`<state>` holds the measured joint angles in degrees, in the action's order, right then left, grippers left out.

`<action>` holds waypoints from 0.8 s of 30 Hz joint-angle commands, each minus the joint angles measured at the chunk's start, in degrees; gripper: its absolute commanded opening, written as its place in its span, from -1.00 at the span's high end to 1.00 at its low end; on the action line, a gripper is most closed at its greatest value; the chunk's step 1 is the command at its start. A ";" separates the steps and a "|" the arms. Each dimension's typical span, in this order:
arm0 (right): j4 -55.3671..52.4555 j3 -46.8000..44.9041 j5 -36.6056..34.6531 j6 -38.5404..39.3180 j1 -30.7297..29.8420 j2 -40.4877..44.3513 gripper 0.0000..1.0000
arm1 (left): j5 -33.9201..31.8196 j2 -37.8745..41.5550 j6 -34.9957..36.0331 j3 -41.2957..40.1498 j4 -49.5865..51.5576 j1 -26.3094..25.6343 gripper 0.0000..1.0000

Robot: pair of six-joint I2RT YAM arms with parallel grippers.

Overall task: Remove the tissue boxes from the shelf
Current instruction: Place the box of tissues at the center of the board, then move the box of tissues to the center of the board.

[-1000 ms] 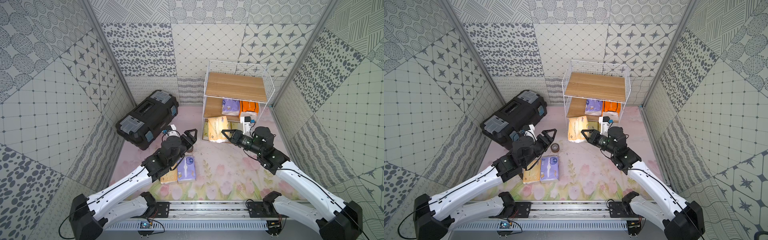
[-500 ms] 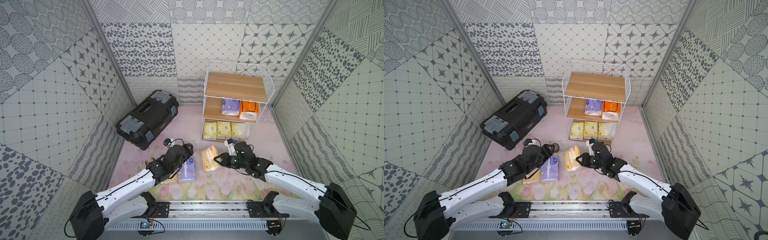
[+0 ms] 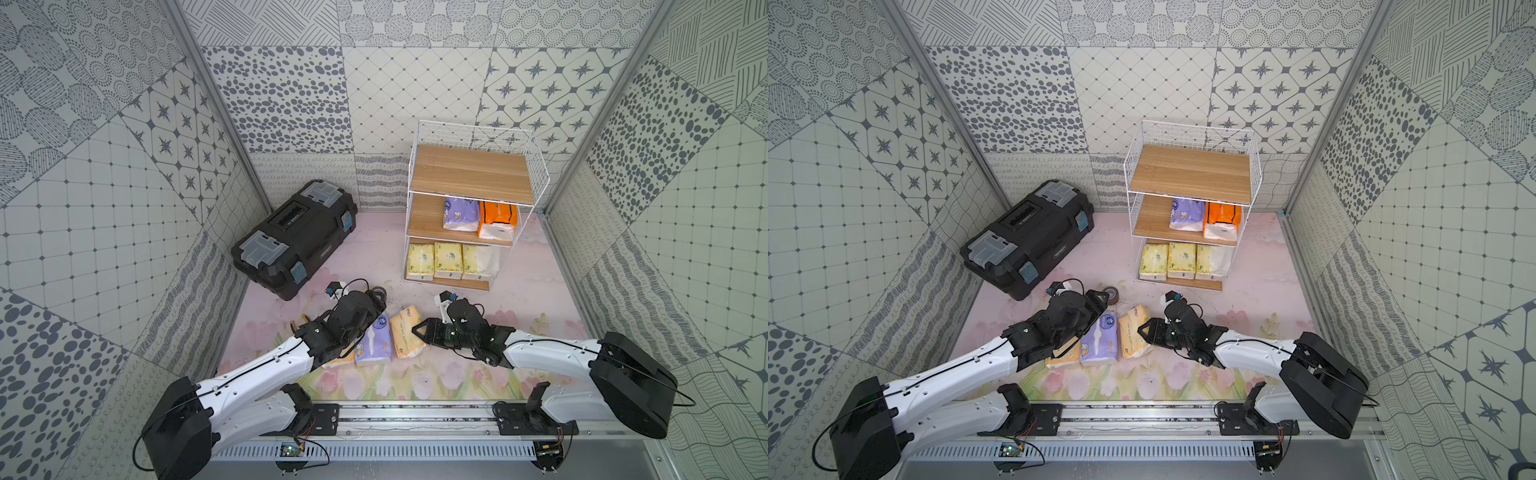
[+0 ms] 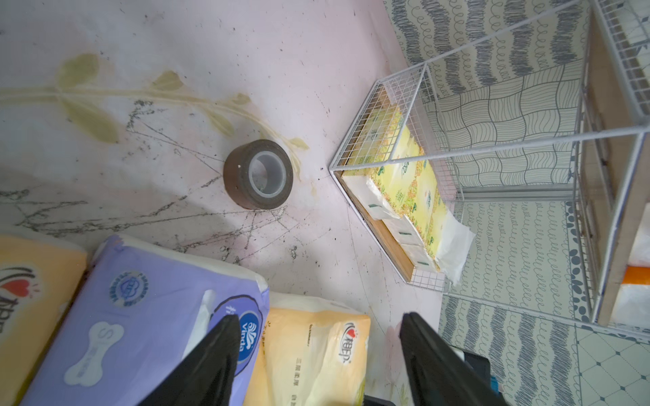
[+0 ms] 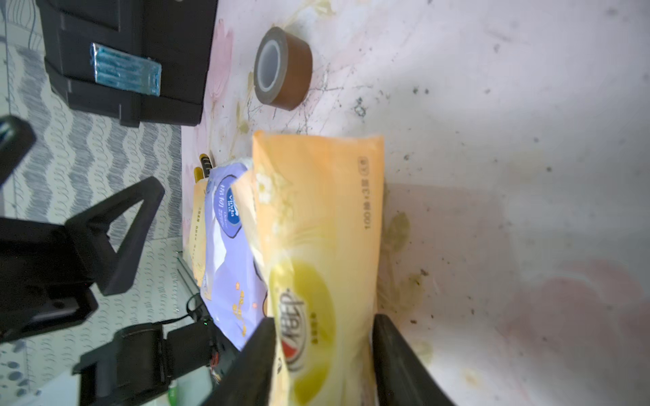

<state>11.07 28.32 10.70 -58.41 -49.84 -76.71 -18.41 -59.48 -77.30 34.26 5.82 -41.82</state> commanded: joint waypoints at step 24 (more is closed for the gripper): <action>-9.42 8.47 6.48 13.80 2.82 -6.61 0.13 | 2.16 -4.05 2.92 2.43 -2.05 0.25 -0.50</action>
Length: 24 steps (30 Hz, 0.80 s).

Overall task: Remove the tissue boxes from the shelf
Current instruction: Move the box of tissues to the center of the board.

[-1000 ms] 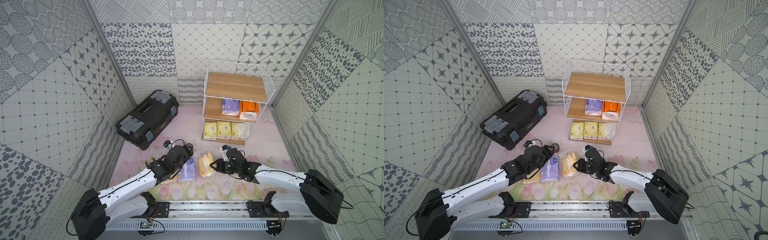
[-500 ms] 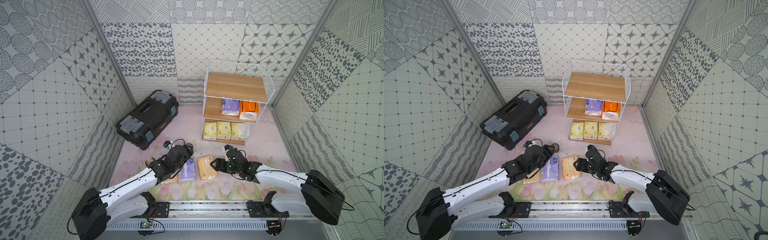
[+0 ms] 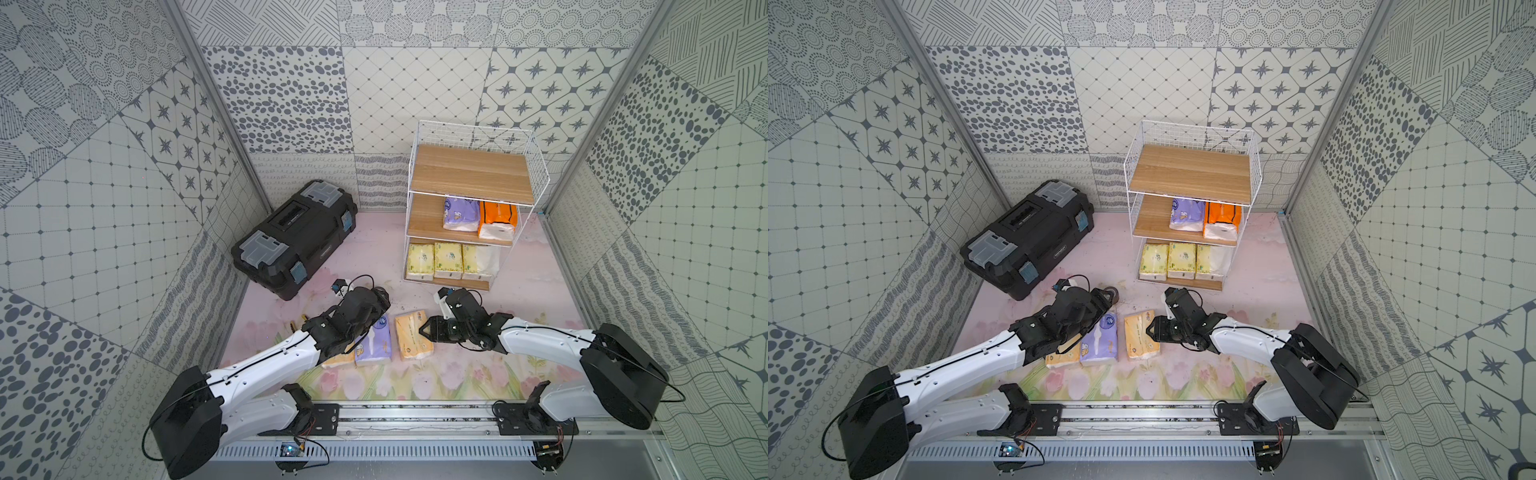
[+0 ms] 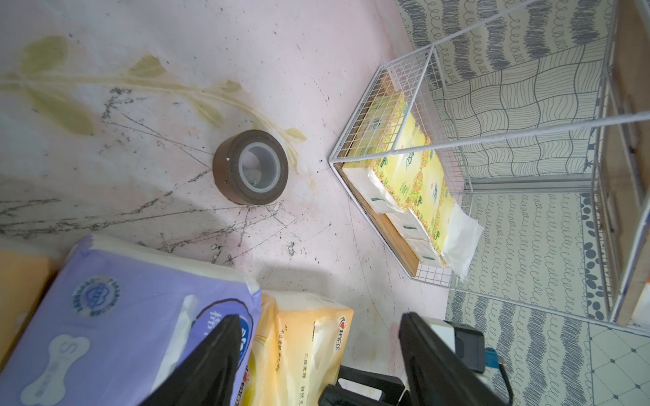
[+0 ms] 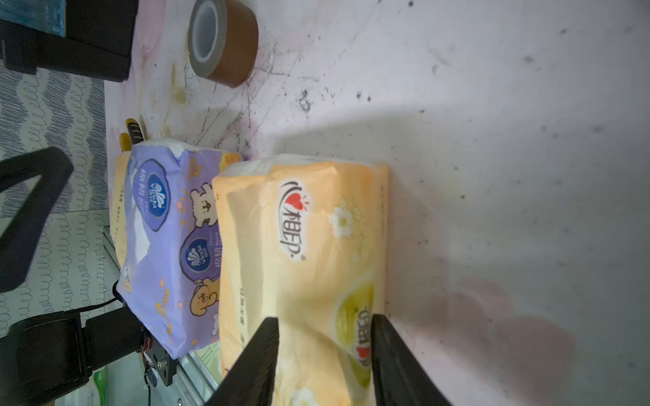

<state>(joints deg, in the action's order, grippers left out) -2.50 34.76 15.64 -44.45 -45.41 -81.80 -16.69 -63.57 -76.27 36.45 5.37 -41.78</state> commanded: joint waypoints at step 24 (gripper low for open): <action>13.19 9.85 -4.38 -9.69 -11.64 -12.07 0.03 | -1.33 6.74 4.37 -0.81 1.16 0.21 -0.49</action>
<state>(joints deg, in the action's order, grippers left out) 7.84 43.90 13.50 -52.77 -56.75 -93.95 -16.86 -58.54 -74.70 36.01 5.80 -41.78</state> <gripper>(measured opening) 0.482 0.744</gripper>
